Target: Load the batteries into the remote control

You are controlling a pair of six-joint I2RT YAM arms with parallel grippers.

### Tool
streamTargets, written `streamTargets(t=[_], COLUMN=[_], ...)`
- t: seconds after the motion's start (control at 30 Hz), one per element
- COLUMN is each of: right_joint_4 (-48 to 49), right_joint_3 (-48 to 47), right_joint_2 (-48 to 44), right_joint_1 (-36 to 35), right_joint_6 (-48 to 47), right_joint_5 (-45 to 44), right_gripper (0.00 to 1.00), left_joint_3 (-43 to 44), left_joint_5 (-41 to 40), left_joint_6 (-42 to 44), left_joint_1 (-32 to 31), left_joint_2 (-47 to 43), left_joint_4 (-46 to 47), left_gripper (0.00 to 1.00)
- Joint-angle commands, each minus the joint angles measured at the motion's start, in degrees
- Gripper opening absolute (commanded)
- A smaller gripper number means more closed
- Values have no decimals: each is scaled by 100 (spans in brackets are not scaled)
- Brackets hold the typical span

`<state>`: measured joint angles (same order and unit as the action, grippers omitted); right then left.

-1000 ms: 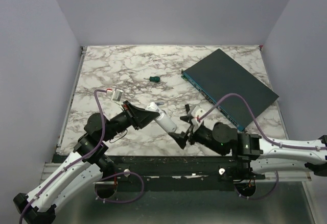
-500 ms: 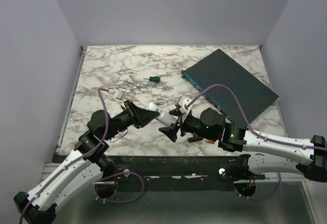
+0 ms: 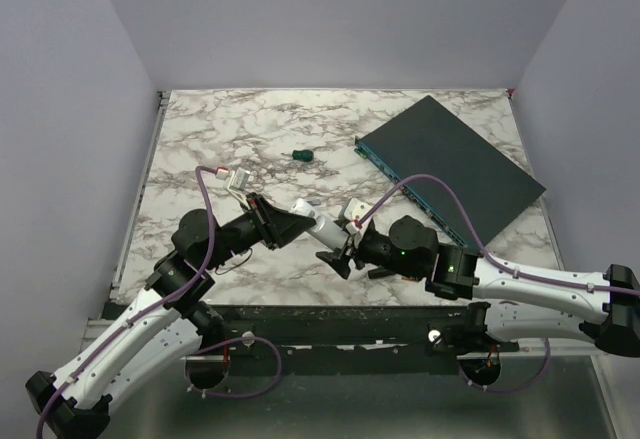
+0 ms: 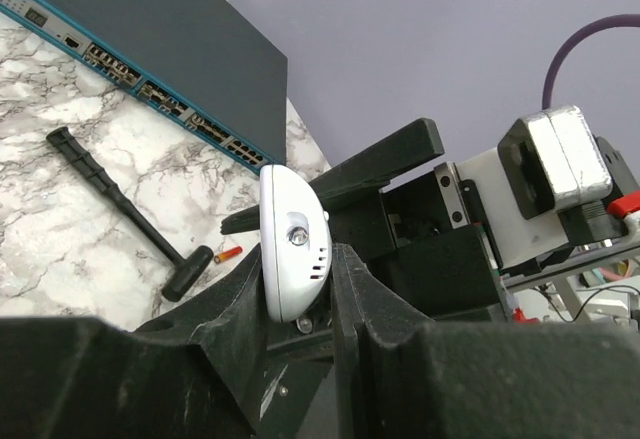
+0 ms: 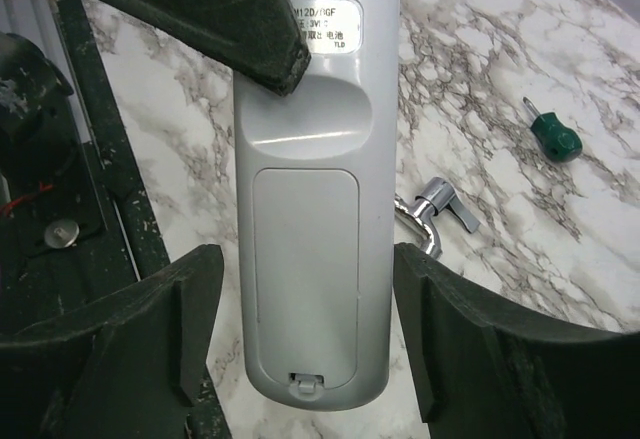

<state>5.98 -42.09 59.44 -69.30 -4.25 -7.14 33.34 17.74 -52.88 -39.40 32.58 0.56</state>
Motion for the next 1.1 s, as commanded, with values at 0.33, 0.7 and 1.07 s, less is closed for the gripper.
streamTargets(t=[0.33,0.7,1.07], right_joint_4=[557,512,515], right_joint_3=[297,313,412], right_joint_2=[-219,-69,-144], right_joint_1=[14,21,21], right_joint_6=[-102,-94,-111], right_joint_5=[-21,55,-42], right_gripper=[62,70,55], left_joint_3=[195,159,126], left_joint_5=[335,397,511], left_joint_6=[-18,-214,-353], left_joint_1=[-19,-20,-18], left_joint_2=[88,90,155], left_joint_4=[120,297,491], left_gripper=[0,0,0])
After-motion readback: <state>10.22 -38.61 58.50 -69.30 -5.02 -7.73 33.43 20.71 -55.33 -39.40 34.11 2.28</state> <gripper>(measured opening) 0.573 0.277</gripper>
